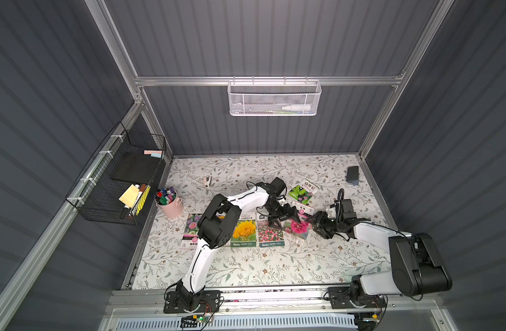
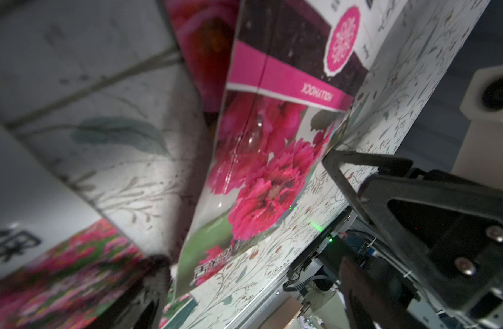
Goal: Arrange the seed packets in a row
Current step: Pick up the seed packet from the center of the board.
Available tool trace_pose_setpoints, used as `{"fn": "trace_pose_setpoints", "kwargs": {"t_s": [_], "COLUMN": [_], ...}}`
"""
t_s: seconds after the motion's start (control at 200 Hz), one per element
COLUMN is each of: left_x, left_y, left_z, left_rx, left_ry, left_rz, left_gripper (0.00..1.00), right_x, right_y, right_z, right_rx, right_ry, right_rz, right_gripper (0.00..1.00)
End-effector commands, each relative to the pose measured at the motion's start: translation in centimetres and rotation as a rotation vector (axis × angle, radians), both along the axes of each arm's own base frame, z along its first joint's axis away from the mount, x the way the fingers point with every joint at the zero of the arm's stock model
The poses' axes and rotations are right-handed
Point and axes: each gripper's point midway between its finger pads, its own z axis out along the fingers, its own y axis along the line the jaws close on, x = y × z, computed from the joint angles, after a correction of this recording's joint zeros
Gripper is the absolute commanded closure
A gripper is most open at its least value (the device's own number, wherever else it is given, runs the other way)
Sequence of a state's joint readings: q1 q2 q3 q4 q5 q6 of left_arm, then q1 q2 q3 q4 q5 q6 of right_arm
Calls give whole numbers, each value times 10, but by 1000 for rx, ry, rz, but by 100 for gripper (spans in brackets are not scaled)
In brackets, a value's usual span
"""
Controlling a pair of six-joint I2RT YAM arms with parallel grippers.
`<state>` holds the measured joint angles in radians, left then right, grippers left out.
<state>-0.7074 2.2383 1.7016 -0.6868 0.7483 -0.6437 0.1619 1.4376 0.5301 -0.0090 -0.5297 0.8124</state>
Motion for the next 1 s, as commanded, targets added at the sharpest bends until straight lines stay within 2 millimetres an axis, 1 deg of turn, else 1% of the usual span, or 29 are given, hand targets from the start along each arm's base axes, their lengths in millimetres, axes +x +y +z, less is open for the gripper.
{"fn": "trace_pose_setpoints", "kwargs": {"t_s": [0.0, 0.06, 0.17, 0.225, 0.24, 0.3, 0.365, 0.435, 0.49, 0.55, 0.575, 0.64, 0.74, 0.85, 0.955, 0.98, 0.99], "left_x": [3, 3, 4, 4, 5, 6, 8, 11, 11, 10, 10, 8, -1, -4, 3, 5, 5], "left_y": [-5, -6, -7, -9, -9, -11, -15, -19, -22, -26, -26, -23, -9, 5, 10, 11, 12], "left_z": [-5, 0, 9, 11, 11, 12, 12, 10, 10, 12, 13, 18, 34, 58, 87, 93, 97], "left_rx": [6, 0, -9, -14, -15, -21, -32, -47, -53, -61, -62, -51, -22, -17, -78, -94, -104], "left_ry": [13, 14, 14, 12, 11, 9, 16, 21, 24, 25, 24, 12, -41, -109, -160, -173, -182], "left_rz": [18, 17, 6, 6, 6, 10, 22, 36, 38, 31, 29, 17, -53, -91, -51, -39, -35], "left_gripper": [21, 28, 55, 66, 67, 68, 76, 79, 84, 96, 99, 100, 100, 100, 100, 100, 100], "right_x": [-12, -13, -13, -13, -13, -13, -13, -13, -13, -13, -11, -12, -11, -14, -17, -18, -18], "right_y": [-7, -6, -5, -5, -5, -5, -4, -2, -1, -1, 0, 0, 1, 3, 8, 10, 10], "right_z": [-21, -22, -25, -25, -25, -25, -25, -24, -24, -22, -20, -15, 2, 23, 43, 44, 50], "right_rx": [-23, -18, -11, -8, -7, -4, 0, 10, 18, 23, 26, 27, 25, 30, 60, 62, 65], "right_ry": [89, 91, 99, 99, 98, 98, 96, 98, 97, 91, 84, 76, 31, -32, -96, -98, -121], "right_rz": [-26, -27, -29, -29, -29, -29, -26, -25, -23, -19, -19, -13, 8, 33, 54, 58, 59], "right_gripper": [36, 36, 37, 37, 37, 37, 37, 37, 37, 37, 37, 35, 27, 19, 14, 13, 13]}}
